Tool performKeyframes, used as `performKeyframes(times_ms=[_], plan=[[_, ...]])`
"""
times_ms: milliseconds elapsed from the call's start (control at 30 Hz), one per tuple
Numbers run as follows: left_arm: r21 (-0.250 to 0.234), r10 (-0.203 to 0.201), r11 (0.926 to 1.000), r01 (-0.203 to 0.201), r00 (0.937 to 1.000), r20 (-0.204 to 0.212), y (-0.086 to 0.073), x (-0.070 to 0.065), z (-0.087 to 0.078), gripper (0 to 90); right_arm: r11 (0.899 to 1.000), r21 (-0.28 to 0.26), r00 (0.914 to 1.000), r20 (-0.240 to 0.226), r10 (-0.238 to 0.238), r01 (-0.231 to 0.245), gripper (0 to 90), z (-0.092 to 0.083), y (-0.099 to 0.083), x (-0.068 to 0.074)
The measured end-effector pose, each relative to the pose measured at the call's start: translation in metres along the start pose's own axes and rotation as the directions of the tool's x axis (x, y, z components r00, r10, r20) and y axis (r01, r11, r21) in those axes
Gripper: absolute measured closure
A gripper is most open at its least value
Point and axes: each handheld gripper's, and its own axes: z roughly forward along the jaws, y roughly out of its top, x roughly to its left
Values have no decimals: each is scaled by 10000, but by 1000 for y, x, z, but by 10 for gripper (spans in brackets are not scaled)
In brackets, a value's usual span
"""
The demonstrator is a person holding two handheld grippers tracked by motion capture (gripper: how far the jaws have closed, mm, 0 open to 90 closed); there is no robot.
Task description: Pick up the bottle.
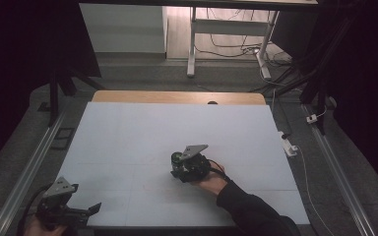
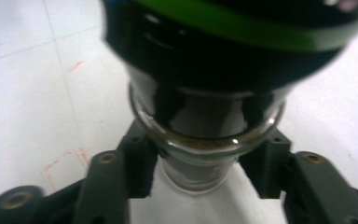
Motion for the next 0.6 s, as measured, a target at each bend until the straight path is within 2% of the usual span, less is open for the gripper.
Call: performKeyframes(times_ms=[100, 333, 600], plan=[[3, 0, 10000, 0, 10000, 0, 0, 0, 0, 0, 9999, 40, 9998, 162, -142, 141, 524, 0, 1, 3], [-1, -8, 10000, 8, 10000, -18, 0, 0, 0, 0, 9999, 55, 9997, 201, -122, 120, 528, -1, 1, 3], [12, -8, 10000, 8, 10000, -9, 0, 0, 0, 0, 9999, -30, 9996, -226, -143, 143, 529, -7, 6, 3]])
